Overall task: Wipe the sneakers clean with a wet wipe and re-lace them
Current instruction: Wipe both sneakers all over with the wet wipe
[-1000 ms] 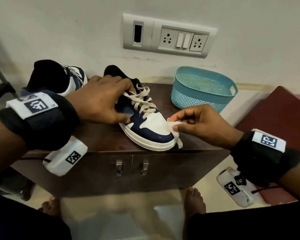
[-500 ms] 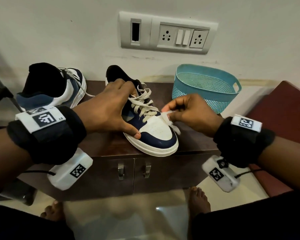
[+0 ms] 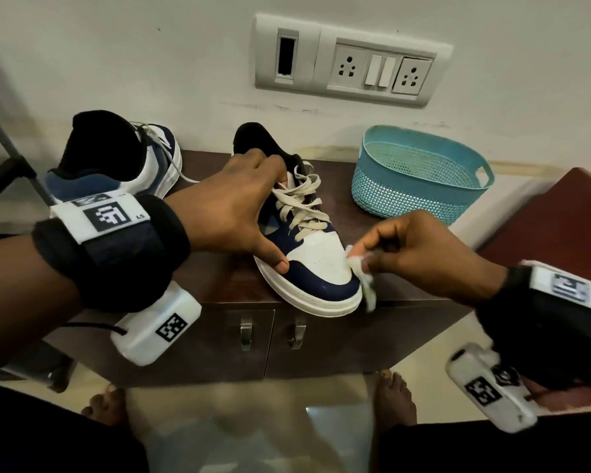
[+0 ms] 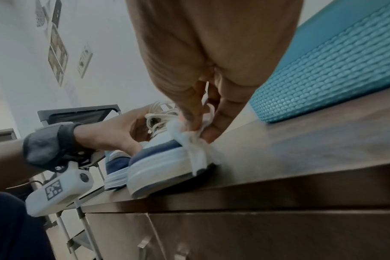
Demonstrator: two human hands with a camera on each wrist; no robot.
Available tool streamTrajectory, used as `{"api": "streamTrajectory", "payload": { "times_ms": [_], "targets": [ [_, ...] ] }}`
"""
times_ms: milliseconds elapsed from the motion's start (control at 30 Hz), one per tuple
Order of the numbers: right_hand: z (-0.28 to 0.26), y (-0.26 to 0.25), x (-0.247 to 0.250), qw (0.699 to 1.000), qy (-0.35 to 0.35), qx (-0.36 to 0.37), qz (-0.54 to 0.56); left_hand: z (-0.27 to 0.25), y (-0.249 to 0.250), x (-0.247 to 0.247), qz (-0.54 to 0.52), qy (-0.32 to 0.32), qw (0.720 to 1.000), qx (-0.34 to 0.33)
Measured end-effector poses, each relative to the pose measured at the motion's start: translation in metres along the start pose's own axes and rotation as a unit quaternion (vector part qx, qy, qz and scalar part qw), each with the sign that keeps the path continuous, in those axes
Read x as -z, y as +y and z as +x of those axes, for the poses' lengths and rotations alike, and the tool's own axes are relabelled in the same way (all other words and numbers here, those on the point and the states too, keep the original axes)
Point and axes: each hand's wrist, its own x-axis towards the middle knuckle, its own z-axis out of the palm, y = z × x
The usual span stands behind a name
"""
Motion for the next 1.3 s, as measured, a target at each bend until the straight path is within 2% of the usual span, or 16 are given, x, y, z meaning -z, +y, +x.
{"api": "streamTrajectory", "payload": {
  "times_ms": [133, 233, 333, 400, 467, 533, 567, 667, 733, 833, 900, 967, 1067, 1133, 1233, 1300],
  "targets": [
    [0.030, -0.005, -0.009, 0.997, 0.075, -0.003, 0.034, 0.001, 0.001, 0.002, -0.006, -0.010, 1.000, 0.004],
    [0.035, 0.000, -0.012, 0.995, 0.091, -0.001, 0.030, -0.002, 0.000, 0.002, -0.006, -0.003, 1.000, 0.004],
    [0.017, 0.001, -0.011, 0.997, 0.075, 0.024, -0.021, -0.003, -0.001, 0.002, -0.003, 0.000, 1.000, 0.003],
    [0.000, -0.006, -0.010, 0.988, 0.048, 0.093, -0.111, -0.004, -0.002, 0.002, -0.002, 0.001, 1.000, -0.001],
    [-0.012, -0.014, -0.010, 0.961, 0.015, 0.192, -0.200, -0.003, -0.002, 0.002, -0.003, 0.002, 1.000, -0.005],
    [-0.011, -0.012, -0.011, 0.942, -0.013, 0.250, -0.222, -0.003, -0.002, 0.002, 0.000, 0.001, 1.000, -0.007],
    [-0.006, -0.009, -0.010, 0.946, -0.006, 0.245, -0.211, -0.003, -0.002, 0.002, 0.001, 0.000, 1.000, -0.006],
    [0.011, 0.005, -0.004, 0.966, 0.079, 0.158, -0.187, -0.002, -0.002, 0.002, 0.003, -0.001, 1.000, -0.004],
    [0.014, 0.003, -0.008, 0.962, 0.093, 0.154, -0.206, -0.002, -0.002, 0.001, 0.004, 0.001, 1.000, -0.005],
    [0.000, -0.021, -0.025, 0.949, 0.014, 0.256, -0.182, -0.004, -0.004, 0.001, 0.000, 0.001, 1.000, -0.005],
    [-0.003, -0.027, -0.030, 0.942, -0.037, 0.289, -0.168, -0.004, -0.003, 0.001, -0.001, 0.001, 1.000, -0.008],
    [0.009, -0.019, -0.021, 0.952, -0.005, 0.257, -0.167, -0.003, -0.002, 0.001, -0.001, 0.001, 1.000, -0.006],
    [0.021, -0.006, -0.009, 0.968, 0.057, 0.159, -0.186, -0.003, -0.002, 0.001, -0.002, 0.001, 1.000, -0.002],
    [0.014, -0.014, -0.017, 0.962, 0.033, 0.195, -0.189, -0.004, -0.002, 0.001, 0.000, -0.001, 1.000, -0.002],
    [-0.002, -0.027, -0.030, 0.939, -0.057, 0.288, -0.180, -0.004, -0.002, 0.001, 0.005, -0.001, 1.000, -0.008],
    [0.006, -0.020, -0.019, 0.946, -0.042, 0.264, -0.183, -0.004, -0.002, 0.002, 0.004, -0.002, 1.000, -0.007]
  ]
}}
